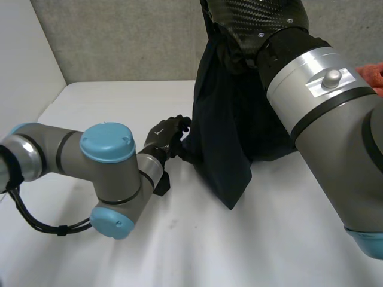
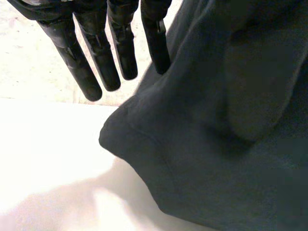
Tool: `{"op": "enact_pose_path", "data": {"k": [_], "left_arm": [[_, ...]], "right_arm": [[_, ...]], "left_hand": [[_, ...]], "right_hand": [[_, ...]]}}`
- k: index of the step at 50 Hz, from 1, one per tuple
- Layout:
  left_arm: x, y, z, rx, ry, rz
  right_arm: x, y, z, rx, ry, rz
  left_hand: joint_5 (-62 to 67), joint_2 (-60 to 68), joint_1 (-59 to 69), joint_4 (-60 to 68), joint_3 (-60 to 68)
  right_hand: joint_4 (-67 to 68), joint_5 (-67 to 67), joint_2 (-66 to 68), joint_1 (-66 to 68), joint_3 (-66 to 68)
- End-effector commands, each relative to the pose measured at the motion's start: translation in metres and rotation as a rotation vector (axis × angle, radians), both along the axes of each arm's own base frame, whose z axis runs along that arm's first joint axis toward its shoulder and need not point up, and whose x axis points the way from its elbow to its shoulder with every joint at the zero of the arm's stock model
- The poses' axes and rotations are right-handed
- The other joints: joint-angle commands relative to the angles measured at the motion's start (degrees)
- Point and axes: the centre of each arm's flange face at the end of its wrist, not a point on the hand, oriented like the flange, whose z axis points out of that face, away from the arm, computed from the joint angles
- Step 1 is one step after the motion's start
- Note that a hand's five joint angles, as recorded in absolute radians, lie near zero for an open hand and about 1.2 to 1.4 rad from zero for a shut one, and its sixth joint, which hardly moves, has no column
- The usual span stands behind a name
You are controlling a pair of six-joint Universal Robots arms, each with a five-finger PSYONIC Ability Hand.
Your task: Fold the laundry.
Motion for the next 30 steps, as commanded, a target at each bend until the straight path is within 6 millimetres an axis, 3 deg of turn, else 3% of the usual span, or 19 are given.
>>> {"op": "enact_pose_path", "data": {"k": [1, 5, 8, 11, 12, 15, 16, 21, 25, 30], "left_arm": [[-0.007, -0.015, -0.010, -0.050, -0.005, 0.016], [-0.007, -0.015, -0.010, -0.060, -0.020, 0.012], [-0.007, -0.011, -0.005, -0.075, -0.038, 0.006], [-0.004, -0.008, 0.016, -0.118, -0.035, 0.009], [0.004, -0.008, 0.035, -0.155, -0.036, 0.025], [0.024, -0.013, 0.057, -0.209, -0.061, 0.066], [0.040, -0.016, 0.074, -0.255, -0.089, 0.100], [0.082, -0.009, 0.128, -0.410, -0.199, 0.182], [0.095, 0.014, 0.151, -0.476, -0.309, 0.169], [0.101, 0.036, 0.158, -0.474, -0.406, 0.105]], "right_arm": [[-0.006, 0.005, 0.001, -0.001, 0.000, -0.002], [-0.009, 0.004, -0.002, 0.005, 0.007, -0.008], [-0.009, 0.002, -0.005, 0.003, 0.012, -0.005], [-0.009, -0.001, -0.007, 0.002, 0.025, -0.014], [-0.014, -0.010, -0.007, 0.007, 0.034, -0.042], [-0.028, -0.032, -0.009, 0.009, 0.054, -0.114], [-0.038, -0.047, -0.013, 0.018, 0.082, -0.161], [-0.054, -0.067, -0.025, 0.057, 0.174, -0.194], [-0.063, -0.072, -0.035, 0.109, 0.229, -0.192], [-0.076, -0.083, -0.060, 0.226, 0.315, -0.205]], "left_hand": [[21.1, 21.4, 21.1, 21.2, 21.5], [48.9, 49.1, 48.9, 48.9, 49.2], [48.9, 49.2, 48.9, 49.0, 49.3], [48.9, 49.2, 48.9, 49.0, 49.3], [48.9, 49.2, 48.9, 49.0, 49.3], [48.9, 49.2, 48.9, 49.0, 49.3], [48.9, 49.2, 48.9, 49.0, 49.3], [48.9, 49.2, 48.9, 49.0, 49.3], [48.9, 49.2, 48.9, 49.0, 49.3], [48.9, 49.2, 48.9, 49.0, 49.3]], "right_hand": [[11.2, 12.5, 11.8, 15.4, 11.0], [11.2, 12.5, 11.8, 15.4, 11.0], [11.2, 12.5, 11.8, 15.4, 11.0], [11.2, 12.5, 11.8, 15.4, 11.0], [11.2, 12.5, 11.8, 15.4, 11.0], [11.2, 12.5, 11.8, 15.4, 11.0], [11.2, 12.5, 11.8, 15.4, 11.0], [11.2, 12.5, 11.8, 15.4, 11.0], [11.2, 12.5, 11.8, 15.4, 11.0], [11.2, 12.5, 11.8, 15.4, 11.0]]}}
